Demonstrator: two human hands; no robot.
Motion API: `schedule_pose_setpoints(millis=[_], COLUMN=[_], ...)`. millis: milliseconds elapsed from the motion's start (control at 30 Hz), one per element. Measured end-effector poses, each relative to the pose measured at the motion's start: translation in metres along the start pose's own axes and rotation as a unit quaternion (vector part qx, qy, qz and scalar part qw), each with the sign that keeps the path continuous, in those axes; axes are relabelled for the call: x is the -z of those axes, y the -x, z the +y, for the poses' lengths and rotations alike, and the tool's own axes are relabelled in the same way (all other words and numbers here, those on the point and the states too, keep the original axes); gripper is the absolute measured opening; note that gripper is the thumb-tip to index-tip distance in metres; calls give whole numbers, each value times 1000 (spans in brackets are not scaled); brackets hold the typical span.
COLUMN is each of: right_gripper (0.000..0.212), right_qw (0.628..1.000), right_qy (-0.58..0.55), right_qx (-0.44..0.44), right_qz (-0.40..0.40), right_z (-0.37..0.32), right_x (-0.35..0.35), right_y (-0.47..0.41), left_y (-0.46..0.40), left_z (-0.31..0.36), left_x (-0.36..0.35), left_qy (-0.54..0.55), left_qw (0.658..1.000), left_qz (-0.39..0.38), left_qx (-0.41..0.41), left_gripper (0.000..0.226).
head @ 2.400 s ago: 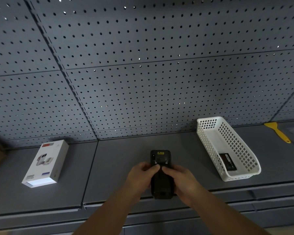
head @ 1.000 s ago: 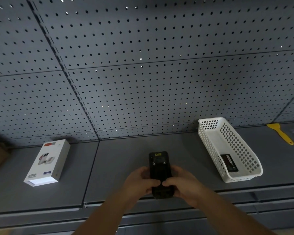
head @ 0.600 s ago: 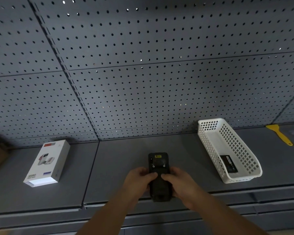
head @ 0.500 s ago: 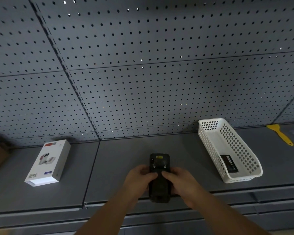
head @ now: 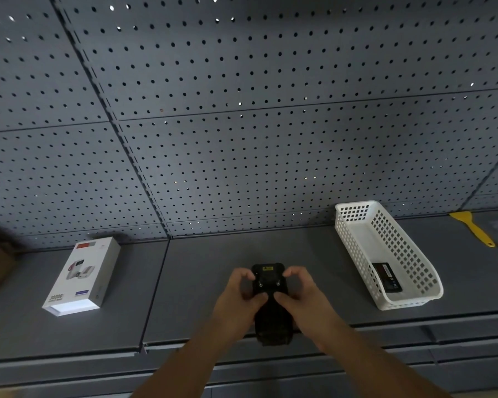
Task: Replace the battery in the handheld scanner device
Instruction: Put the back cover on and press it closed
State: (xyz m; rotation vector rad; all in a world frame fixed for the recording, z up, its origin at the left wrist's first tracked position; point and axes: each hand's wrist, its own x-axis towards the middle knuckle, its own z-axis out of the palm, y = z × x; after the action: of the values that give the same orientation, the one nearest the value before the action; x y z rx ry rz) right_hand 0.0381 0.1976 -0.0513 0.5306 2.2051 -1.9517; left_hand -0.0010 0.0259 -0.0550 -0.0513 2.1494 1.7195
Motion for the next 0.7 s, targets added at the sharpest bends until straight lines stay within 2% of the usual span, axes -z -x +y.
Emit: schedule_pose_setpoints(millis=[167, 700], right_gripper=[37, 24], right_qw=[999, 998], right_qy=[29, 59], right_qx=[21, 11], right_qz=[-4, -5], right_z=[1, 12], right_x=[0, 0], right_y=[-1, -3], left_y=[4, 6], left_z=[1, -2], left_x=[-1, 3], left_qy=[-68, -80], left_qw=[997, 996], left_qz=[-10, -11], left_qx=[-43, -44], left_gripper=[29, 28])
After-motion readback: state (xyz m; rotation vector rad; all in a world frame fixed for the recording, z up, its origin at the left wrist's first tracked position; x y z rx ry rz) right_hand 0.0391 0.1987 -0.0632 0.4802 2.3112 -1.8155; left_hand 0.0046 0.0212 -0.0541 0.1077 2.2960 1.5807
